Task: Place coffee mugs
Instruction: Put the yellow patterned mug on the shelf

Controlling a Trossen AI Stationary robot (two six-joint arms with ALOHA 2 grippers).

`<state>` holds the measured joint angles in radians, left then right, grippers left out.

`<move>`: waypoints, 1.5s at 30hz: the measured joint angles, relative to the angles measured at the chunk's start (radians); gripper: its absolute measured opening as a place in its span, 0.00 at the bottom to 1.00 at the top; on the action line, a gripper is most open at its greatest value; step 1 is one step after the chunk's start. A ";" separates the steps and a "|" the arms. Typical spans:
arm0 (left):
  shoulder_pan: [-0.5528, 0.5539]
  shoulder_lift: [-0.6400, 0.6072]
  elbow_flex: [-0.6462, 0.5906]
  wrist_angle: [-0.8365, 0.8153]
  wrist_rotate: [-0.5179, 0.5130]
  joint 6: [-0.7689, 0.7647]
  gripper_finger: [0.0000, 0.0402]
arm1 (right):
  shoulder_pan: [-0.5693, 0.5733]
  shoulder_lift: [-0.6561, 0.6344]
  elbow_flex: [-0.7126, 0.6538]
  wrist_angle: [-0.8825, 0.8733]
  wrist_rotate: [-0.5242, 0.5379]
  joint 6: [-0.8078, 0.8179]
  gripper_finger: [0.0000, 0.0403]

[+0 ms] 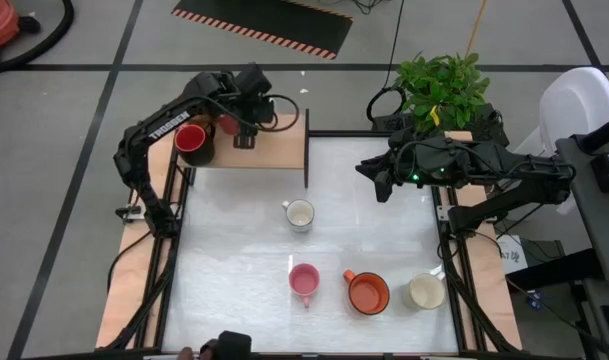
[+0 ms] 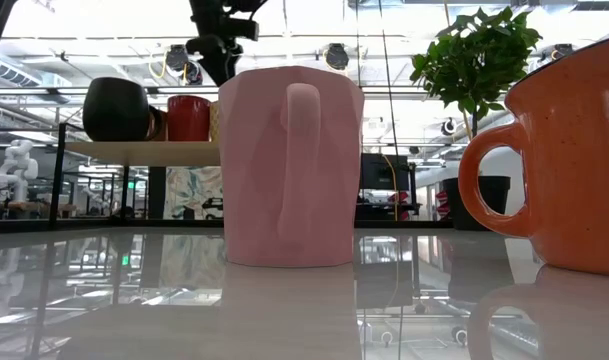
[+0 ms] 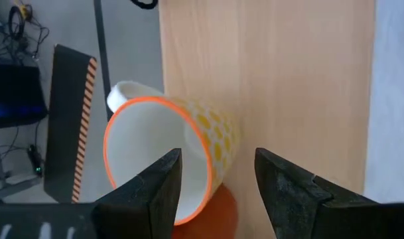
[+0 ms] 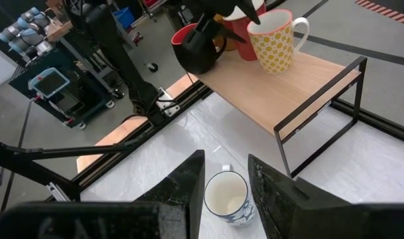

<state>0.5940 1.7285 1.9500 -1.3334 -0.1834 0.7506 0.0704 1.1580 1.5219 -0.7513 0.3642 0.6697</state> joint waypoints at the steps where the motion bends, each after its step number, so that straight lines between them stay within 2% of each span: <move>1: 0.007 0.000 0.000 0.000 0.005 0.012 0.49 | 0.000 0.000 0.000 0.000 0.000 0.000 0.25; 8: 0.059 0.000 -0.065 0.022 0.054 0.084 0.49 | 0.000 0.000 0.000 0.000 0.000 -0.012 0.25; 15: 0.052 0.002 -0.160 0.042 0.025 0.120 0.46 | 0.000 0.000 0.000 0.000 0.000 -0.019 0.25; 27: 0.032 0.002 -0.178 0.121 0.009 0.072 0.07 | 0.000 0.000 0.000 0.000 0.000 -0.011 0.25; 35: 0.034 0.002 -0.178 0.139 0.008 0.031 0.07 | -0.002 0.000 0.000 0.000 0.000 -0.017 0.25; 45: 0.034 0.002 -0.178 0.186 -0.024 -0.161 0.09 | -0.002 0.000 0.000 0.000 0.001 -0.019 0.25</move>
<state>0.6277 1.7306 1.7725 -1.1473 -0.2073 0.5895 0.0689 1.1580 1.5219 -0.7513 0.3649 0.6502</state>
